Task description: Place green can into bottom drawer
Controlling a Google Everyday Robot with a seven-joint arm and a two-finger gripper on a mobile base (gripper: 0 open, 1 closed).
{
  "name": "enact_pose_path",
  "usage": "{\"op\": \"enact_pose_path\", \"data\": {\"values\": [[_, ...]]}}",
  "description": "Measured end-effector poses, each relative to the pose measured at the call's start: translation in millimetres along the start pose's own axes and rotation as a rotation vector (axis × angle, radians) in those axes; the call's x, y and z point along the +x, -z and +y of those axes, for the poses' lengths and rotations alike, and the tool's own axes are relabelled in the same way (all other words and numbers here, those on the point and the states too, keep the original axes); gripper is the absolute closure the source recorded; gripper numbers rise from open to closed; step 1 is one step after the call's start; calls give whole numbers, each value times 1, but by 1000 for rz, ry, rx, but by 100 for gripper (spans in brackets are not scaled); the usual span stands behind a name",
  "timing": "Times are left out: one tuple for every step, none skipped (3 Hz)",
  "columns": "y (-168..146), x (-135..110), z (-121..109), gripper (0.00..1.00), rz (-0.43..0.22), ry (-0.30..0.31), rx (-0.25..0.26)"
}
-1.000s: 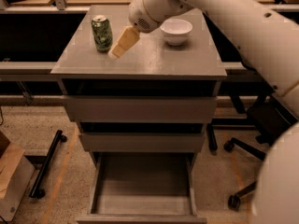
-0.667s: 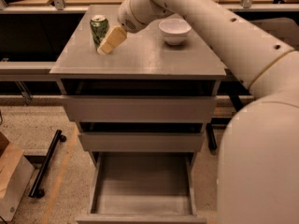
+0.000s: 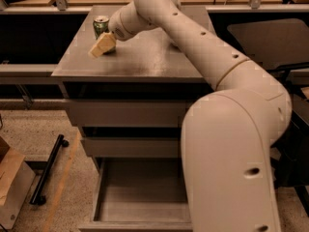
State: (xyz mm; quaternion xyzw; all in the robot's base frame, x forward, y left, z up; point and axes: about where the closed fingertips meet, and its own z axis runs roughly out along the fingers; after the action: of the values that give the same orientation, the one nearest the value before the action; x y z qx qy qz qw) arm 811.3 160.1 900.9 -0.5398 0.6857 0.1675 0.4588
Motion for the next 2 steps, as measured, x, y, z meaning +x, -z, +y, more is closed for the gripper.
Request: {"op": "enact_pose_path", "data": {"values": [[-37, -3, -3, 0, -44, -20, -33], [-62, -5, -11, 26, -98, -42, -62]]}}
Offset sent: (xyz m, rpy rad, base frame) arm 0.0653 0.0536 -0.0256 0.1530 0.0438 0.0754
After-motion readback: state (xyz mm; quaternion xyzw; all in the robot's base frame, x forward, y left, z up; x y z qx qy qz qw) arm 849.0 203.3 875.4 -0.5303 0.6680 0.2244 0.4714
